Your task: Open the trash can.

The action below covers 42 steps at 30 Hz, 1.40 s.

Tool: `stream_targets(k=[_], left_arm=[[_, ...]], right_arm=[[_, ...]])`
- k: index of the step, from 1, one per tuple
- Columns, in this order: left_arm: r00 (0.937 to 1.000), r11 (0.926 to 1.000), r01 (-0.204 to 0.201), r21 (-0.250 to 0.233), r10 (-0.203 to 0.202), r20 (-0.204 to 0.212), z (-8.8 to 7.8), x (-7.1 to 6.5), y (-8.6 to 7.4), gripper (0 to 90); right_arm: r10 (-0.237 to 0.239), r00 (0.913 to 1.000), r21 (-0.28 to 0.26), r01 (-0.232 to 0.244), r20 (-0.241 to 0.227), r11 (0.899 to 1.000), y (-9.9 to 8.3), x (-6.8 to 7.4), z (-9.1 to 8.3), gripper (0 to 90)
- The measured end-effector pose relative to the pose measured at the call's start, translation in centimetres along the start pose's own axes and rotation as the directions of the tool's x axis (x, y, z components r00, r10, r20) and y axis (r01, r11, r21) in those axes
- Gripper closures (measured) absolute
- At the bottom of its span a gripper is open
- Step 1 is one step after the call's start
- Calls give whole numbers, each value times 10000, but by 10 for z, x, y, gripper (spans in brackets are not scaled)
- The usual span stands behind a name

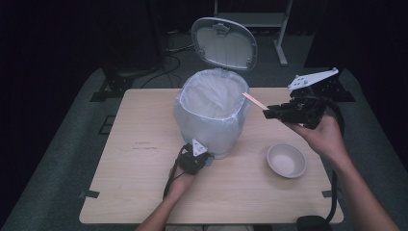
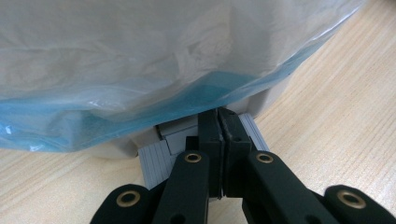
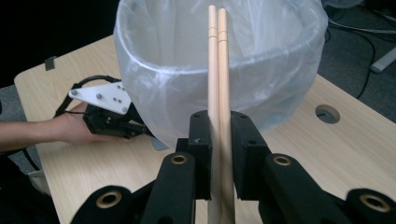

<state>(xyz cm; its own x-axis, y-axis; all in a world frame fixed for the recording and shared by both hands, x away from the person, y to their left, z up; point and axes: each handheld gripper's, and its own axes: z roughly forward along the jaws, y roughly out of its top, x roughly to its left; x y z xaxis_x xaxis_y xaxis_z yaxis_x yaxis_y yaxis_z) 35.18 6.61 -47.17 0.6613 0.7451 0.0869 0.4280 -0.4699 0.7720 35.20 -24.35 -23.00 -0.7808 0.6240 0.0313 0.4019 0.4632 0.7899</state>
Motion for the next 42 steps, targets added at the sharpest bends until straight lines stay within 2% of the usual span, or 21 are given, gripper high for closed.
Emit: stream_targets(k=[21, 42], left_arm=[[10000, 10000, 18, -5, -18, 19, 0, 0, 0, 894], [9999, 10000, 80, 14, -80, 87, 0, 1, 0, 894]], right_arm=[[-354, 9992, 255, 359, -187, 9990, 39, 5, 19, 792], [-768, 9967, 421, 779, -261, 9961, 73, 18, 35, 792]])
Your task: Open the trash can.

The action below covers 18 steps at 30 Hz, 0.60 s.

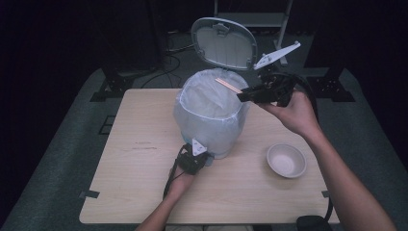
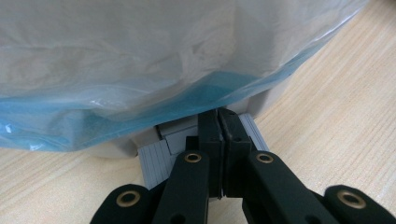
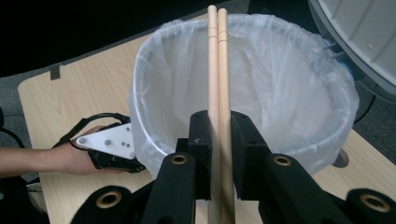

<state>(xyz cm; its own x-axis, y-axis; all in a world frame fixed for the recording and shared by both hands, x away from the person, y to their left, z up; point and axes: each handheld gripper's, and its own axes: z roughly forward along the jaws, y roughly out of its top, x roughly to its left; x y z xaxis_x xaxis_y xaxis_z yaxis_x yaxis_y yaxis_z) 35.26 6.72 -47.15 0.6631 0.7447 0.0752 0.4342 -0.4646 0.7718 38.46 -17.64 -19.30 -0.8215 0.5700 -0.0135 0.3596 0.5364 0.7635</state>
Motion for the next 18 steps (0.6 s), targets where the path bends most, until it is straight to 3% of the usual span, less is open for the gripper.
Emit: stream_targets(k=[18], left_arm=[[10000, 10000, -14, 0, 14, 15, 0, 0, 0, 894]], right_arm=[[-341, 9994, 181, 339, 83, 9993, 25, 5, 16, 792]])
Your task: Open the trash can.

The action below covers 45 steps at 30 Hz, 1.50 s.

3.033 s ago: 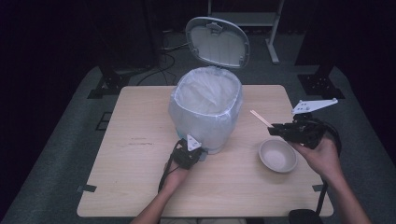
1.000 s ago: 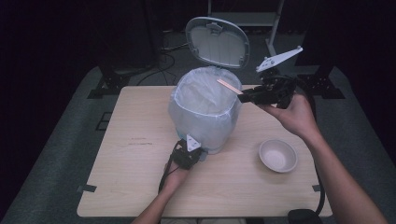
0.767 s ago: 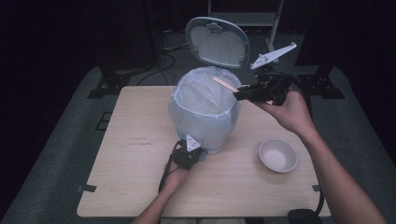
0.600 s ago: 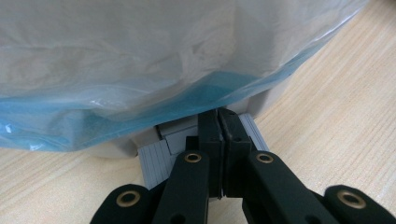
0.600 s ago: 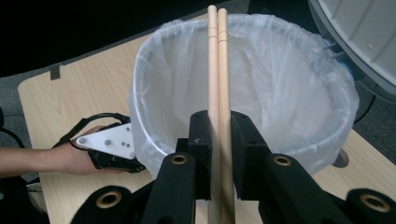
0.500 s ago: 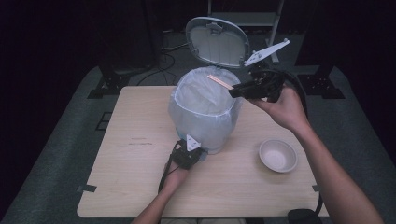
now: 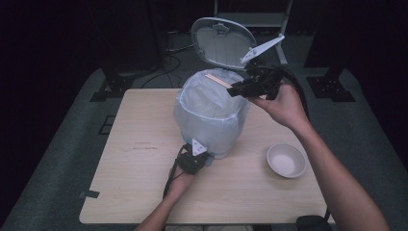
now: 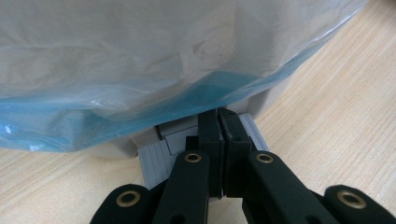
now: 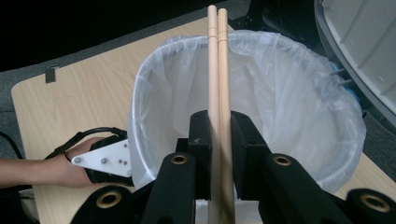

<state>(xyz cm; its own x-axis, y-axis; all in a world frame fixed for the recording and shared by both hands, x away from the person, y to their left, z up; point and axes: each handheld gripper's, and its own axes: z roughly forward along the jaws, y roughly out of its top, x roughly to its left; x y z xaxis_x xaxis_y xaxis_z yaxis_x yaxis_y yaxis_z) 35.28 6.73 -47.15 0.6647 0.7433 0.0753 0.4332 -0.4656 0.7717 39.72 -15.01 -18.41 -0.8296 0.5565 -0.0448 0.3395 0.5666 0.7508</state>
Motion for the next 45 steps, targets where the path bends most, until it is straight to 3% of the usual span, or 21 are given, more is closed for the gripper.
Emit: stream_targets(k=[19, 37, 45], left_arm=[[10000, 10000, 18, -24, -18, 50, 0, 1, 0, 894], [9999, 9999, 75, -115, -74, 70, 1, 0, -1, 894], [10000, 9999, 59, -106, -58, 80, 1, 1, 0, 894]], right_arm=[[-184, 9998, 287, 186, -78, 9994, 21, 1, 23, 793], [147, 9999, 1049, -150, 37, 9944, 27, -12, 56, 791], [277, 9996, 1014, -272, -35, 9945, 28, -15, 65, 786]])
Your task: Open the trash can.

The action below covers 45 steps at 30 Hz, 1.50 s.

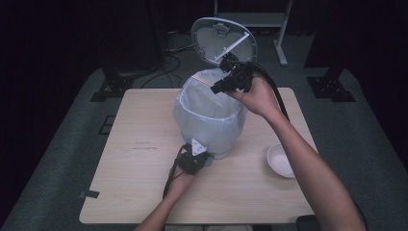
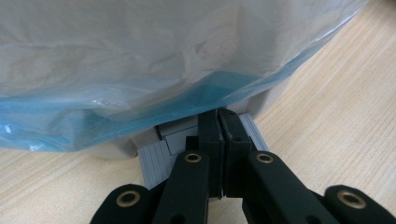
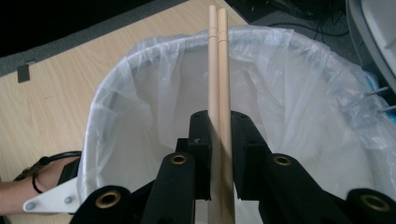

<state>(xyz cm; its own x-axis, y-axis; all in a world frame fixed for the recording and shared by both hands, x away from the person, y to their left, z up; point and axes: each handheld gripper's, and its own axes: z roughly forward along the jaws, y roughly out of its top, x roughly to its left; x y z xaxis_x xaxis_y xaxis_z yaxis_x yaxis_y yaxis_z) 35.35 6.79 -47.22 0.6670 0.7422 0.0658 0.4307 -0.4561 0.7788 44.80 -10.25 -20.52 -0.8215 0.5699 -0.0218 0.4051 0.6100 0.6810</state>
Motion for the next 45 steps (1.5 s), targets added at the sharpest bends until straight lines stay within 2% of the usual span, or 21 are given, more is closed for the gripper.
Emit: stream_targets(k=[2, 9, 15, 26, 40, 45], left_arm=[[10000, 10000, 1, -6, -1, 2, 0, 0, 0, 894], [10000, 10000, 9, -10, -9, -9, 0, 0, 0, 894], [10000, 10000, 12, -6, -12, 3, 0, 0, 0, 894], [10000, 10000, -29, 22, 29, -3, 0, 0, 0, 894], [10000, 10000, -64, 1, 64, 27, 0, 0, 0, 894], [10000, 10000, -11, -28, 11, 50, 0, 1, 0, 894]], right_arm=[[14, 10000, -227, -14, 0, 9997, 0, 0, -1, 731], [26, 10000, -378, -28, -50, 9993, -2, 1, -12, 708], [-212, 9997, -507, 207, -109, 9985, -8, 4, -24, 689], [-31, 9992, -835, -2, -393, 9965, -32, 4, -49, 647], [214, 9982, -1067, -273, -554, 9939, -60, 0, -68, 601], [311, 9984, -1031, -359, -481, 9940, -68, -2, -74, 587]])
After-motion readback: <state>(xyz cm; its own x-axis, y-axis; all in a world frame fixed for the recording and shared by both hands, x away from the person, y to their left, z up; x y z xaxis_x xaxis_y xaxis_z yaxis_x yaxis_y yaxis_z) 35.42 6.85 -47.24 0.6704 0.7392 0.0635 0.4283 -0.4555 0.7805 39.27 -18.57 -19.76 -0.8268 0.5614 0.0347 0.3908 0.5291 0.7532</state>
